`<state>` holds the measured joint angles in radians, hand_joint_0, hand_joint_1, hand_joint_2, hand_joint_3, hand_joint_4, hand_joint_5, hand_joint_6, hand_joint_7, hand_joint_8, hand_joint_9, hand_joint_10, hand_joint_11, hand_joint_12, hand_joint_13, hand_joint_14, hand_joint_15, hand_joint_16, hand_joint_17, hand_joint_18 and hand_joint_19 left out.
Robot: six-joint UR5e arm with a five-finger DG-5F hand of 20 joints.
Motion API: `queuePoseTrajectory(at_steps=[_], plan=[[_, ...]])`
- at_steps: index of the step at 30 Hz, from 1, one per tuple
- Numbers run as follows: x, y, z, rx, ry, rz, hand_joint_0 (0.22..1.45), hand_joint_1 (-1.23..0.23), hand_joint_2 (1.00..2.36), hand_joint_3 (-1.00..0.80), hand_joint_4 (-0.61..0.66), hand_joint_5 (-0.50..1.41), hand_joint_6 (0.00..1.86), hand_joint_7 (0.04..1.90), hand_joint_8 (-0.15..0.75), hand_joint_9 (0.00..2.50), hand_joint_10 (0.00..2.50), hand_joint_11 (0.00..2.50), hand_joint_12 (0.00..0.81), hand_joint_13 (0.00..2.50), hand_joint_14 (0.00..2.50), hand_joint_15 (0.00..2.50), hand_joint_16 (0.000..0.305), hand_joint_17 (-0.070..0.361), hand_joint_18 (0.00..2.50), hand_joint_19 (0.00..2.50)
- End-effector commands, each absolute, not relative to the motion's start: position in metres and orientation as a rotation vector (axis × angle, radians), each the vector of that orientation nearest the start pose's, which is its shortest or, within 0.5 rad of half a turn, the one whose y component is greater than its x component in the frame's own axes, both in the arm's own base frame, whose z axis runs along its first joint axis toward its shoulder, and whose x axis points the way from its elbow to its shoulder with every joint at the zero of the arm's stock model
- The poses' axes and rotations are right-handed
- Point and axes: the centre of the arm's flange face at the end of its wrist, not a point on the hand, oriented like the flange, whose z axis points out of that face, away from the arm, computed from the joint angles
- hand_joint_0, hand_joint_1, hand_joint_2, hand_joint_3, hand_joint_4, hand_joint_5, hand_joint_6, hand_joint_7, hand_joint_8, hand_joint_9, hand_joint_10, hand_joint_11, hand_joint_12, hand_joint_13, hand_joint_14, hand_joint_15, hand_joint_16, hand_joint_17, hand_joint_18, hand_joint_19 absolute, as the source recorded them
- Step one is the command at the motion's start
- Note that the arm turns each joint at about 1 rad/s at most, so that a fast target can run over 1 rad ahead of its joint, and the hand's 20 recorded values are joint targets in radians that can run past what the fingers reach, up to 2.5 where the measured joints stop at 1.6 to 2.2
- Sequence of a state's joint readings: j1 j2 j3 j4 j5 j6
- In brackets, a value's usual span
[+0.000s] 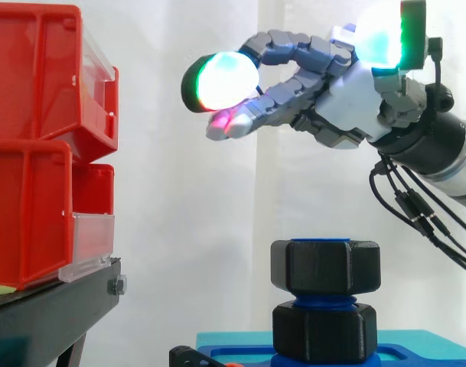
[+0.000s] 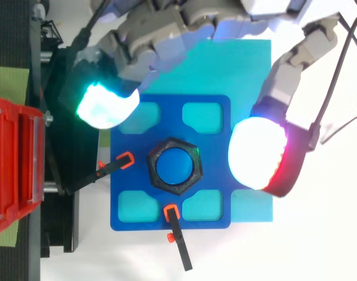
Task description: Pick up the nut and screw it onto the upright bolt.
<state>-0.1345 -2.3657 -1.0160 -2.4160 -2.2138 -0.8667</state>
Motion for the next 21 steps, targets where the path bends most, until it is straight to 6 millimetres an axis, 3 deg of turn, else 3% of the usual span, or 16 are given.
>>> queuePoseTrajectory(at_steps=[1,6,21], plan=[[0.783,-0.169,0.296,-0.110,1.219,0.860,0.50,-0.31,1.00,-0.50,0.19,-0.14,0.50,0.59,0.215,0.72,0.00,0.00,0.297,0.54,0.00,0.00,0.033,0.075,0.35,0.11],[0.779,-0.159,0.274,-0.094,1.177,0.870,0.49,-0.31,1.00,-0.50,0.18,-0.15,0.50,0.58,0.212,0.69,0.00,0.00,0.299,0.52,0.00,0.00,0.033,0.075,0.31,0.10],[0.779,-0.147,0.263,-0.080,1.184,0.883,0.49,-0.31,1.00,-0.50,0.19,-0.15,0.50,0.59,0.222,0.69,0.00,0.00,0.303,0.51,0.00,0.00,0.033,0.075,0.31,0.10]])
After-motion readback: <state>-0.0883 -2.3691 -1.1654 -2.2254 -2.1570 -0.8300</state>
